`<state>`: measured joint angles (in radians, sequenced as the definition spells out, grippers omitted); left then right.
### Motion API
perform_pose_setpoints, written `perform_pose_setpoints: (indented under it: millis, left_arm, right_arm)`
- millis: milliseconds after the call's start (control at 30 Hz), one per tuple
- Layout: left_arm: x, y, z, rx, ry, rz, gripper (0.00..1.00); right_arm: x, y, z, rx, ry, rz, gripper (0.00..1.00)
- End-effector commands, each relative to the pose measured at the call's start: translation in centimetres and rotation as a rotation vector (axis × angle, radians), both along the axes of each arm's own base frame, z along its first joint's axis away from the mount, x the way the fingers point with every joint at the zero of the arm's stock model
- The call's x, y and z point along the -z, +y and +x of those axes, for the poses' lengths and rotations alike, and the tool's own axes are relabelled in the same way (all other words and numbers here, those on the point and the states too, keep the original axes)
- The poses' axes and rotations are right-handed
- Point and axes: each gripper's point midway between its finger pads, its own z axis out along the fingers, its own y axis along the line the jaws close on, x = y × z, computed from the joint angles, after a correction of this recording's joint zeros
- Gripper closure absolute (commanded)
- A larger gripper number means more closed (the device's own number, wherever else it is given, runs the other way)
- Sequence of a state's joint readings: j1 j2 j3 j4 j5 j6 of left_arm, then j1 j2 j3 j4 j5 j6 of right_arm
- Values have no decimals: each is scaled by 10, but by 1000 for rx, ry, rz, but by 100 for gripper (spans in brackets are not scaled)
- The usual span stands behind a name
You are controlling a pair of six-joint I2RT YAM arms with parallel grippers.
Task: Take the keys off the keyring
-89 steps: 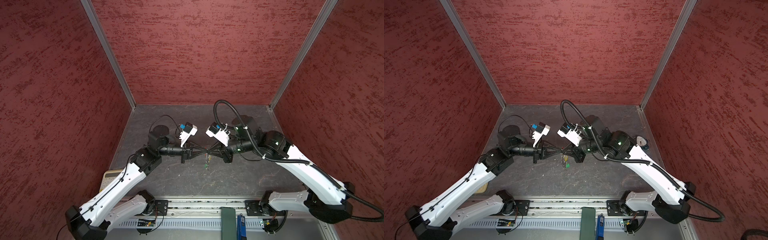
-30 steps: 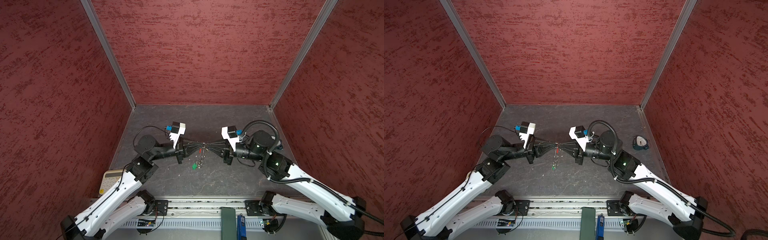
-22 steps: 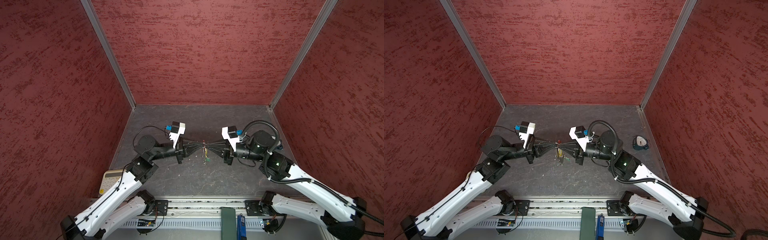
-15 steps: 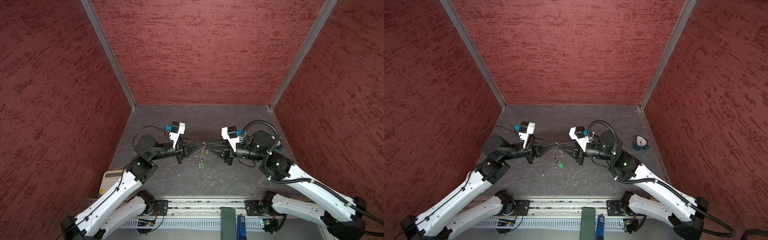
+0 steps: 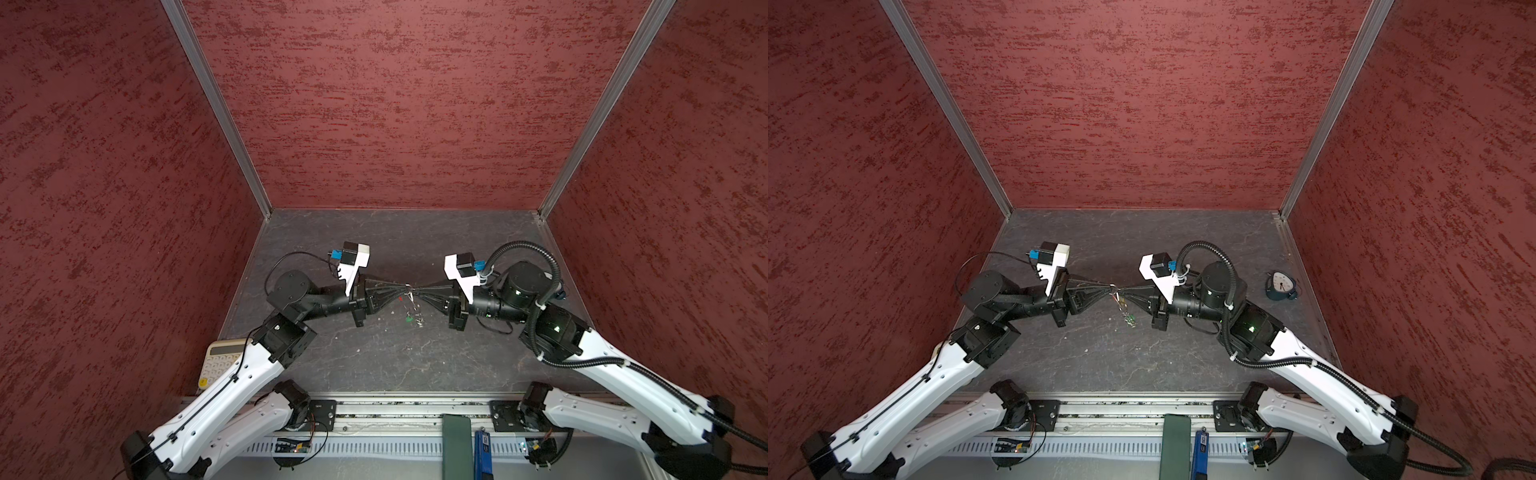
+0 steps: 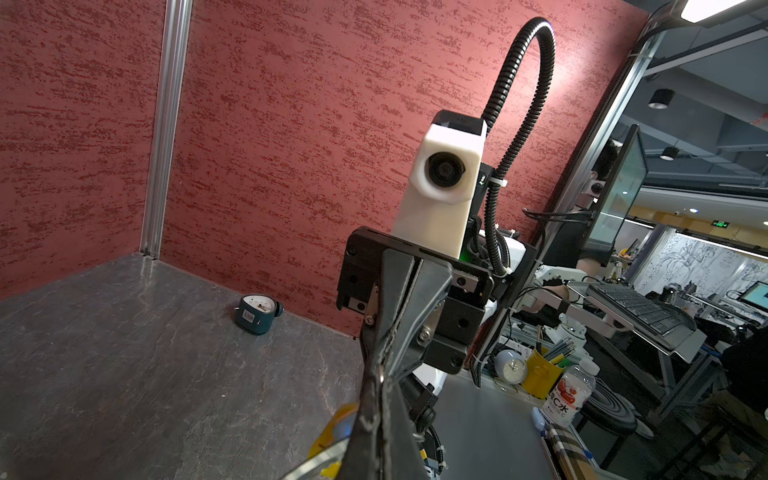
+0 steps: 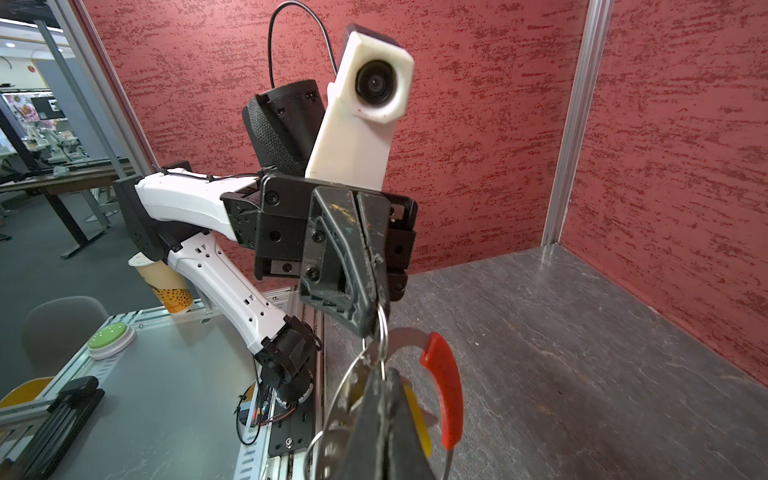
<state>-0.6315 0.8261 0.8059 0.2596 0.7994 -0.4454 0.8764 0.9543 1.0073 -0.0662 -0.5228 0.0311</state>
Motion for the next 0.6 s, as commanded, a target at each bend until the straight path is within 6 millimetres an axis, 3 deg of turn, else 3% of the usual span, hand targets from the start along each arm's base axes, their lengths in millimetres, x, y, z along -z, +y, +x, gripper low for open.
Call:
perform_pose_setpoints:
  millis: [0, 567]
  left_arm:
    - [-27, 5, -5, -8, -54, -67, 100]
    - [-24, 5, -2, 10, -47, -70, 100]
  right_arm:
    - [-2, 0, -4, -15, -27, -14, 100]
    - [25, 7, -1, -18, 4, -84, 100]
